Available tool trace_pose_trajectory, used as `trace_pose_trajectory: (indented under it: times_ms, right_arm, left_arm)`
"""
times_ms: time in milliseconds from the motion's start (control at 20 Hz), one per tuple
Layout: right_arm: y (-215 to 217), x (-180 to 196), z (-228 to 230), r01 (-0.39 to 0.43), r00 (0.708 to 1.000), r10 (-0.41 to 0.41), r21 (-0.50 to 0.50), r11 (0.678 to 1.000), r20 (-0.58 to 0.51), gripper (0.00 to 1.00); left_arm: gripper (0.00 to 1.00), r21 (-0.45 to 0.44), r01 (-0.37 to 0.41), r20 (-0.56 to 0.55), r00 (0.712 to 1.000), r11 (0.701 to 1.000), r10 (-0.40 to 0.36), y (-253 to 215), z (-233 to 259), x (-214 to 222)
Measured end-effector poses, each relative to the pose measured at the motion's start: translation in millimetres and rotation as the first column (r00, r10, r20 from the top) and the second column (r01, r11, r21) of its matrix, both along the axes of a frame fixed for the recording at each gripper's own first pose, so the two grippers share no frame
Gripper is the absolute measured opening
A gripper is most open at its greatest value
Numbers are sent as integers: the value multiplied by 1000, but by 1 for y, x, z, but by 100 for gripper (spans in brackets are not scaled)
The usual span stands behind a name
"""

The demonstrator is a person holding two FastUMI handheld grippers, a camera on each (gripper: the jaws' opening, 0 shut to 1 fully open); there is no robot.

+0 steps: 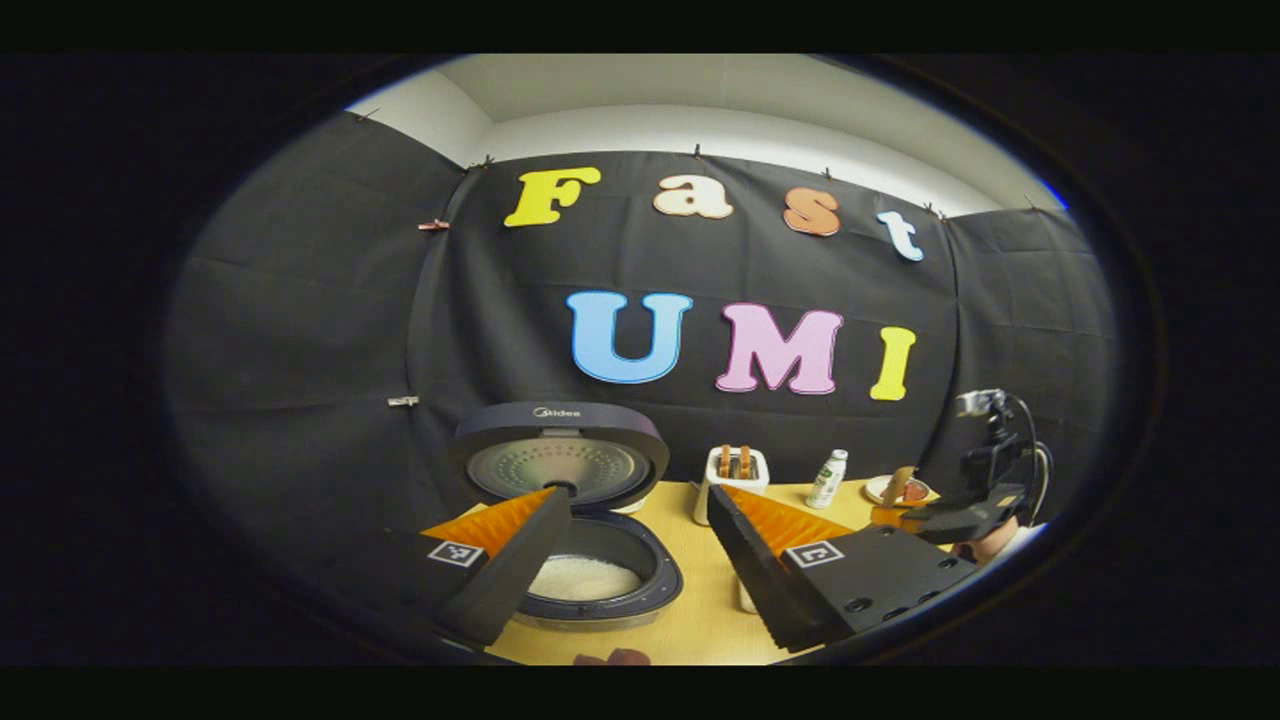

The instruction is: Close the left gripper, press the button to open the rice cooker; take a wooden spoon from the chopstick holder with the right hand, scoop a spoonful of rice and pour it into the rice cooker, then put the wooden spoon back into the chopstick holder.

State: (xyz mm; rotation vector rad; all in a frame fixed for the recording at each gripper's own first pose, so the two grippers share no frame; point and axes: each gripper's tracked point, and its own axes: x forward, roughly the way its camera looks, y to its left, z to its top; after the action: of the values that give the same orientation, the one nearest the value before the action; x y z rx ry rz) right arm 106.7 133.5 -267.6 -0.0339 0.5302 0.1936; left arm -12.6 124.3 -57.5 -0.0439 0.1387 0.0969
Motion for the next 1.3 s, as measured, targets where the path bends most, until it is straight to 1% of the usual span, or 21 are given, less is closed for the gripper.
trace_pose_trajectory:
  times_ms: [150, 200, 300, 400, 450, 500, 550, 700, 800, 850, 900, 950, 1000, 1100, 1150, 1200, 1300]
  right_arm:
    - [7, -1, -31, 7, 1000, -10, -100, 995, -27, 7]
    - [6, -1, -38, 17, 999, -21, -127, 992, -32, 7]
    - [6, 0, -56, 33, 998, -42, -167, 985, -50, 7]
    - [9, -3, -72, 44, 995, -60, -179, 983, -85, 7]
    - [12, -3, -74, 54, 993, -71, -172, 984, -91, 7]
    - [18, -2, -74, 66, 993, -80, -148, 987, -91, 7]
    - [27, -4, -77, 74, 990, -85, -105, 992, -111, 7]
    - [47, -5, -81, 112, 979, -107, 17, 994, -171, 7]
    - [54, -5, -83, 156, 969, -131, 105, 982, -212, 7]
    - [57, -5, -83, 183, 962, -143, 158, 970, -234, 7]
    - [59, -4, -84, 214, 953, -152, 224, 951, -262, 7]
    - [59, -4, -84, 248, 942, -162, 288, 925, -293, 7]
    - [58, -4, -84, 289, 930, -172, 358, 888, -324, 7]
    - [52, -2, -81, 366, 908, -200, 465, 806, -368, 7]
    - [49, 0, -78, 385, 903, -206, 498, 777, -376, 7]
    - [46, 2, -74, 394, 902, -210, 520, 758, -378, 7]
    - [38, 4, -68, 410, 898, -213, 556, 722, -385, 7]
  left_arm:
    - [94, 4, 6, 2, 1000, 1000, -6, 7, -2, 0]
    - [98, 2, 10, 1, 1000, 1000, -10, 8, -5, 0]
    - [98, 7, 15, -2, 1000, 1000, -15, 11, -7, -2]
    - [90, 13, 18, -4, 1000, 1000, -18, 14, -9, -3]
    - [94, 13, 17, -7, 1000, 1000, -17, 15, -10, -3]
    - [89, 10, 15, -9, 1000, 1000, -15, 16, -12, -4]
    - [94, 8, 11, -12, 1000, 1000, -11, 18, -12, -4]
    - [94, 2, 6, -22, 1000, 1000, -6, 23, -17, -5]
    - [94, -2, 0, -22, 1000, 1000, 0, 27, -18, -6]
    - [94, -5, -2, -22, 1000, 1000, 2, 28, -18, -7]
    - [98, -7, -4, -21, 1000, 1000, 4, 29, -18, -7]
    - [94, -8, -6, -21, 1000, 1000, 6, 30, -18, -6]
    - [94, -9, -6, -19, 1000, 1000, 6, 32, -19, -7]
    - [90, -9, -7, -17, 1000, 1000, 7, 33, -18, -8]
    - [90, -9, -6, -16, 1000, 1000, 6, 33, -18, -9]
    - [94, -10, -5, -15, 1000, 1000, 5, 33, -18, -9]
    - [94, -16, -4, -15, 1000, 1000, 4, 32, -19, -10]
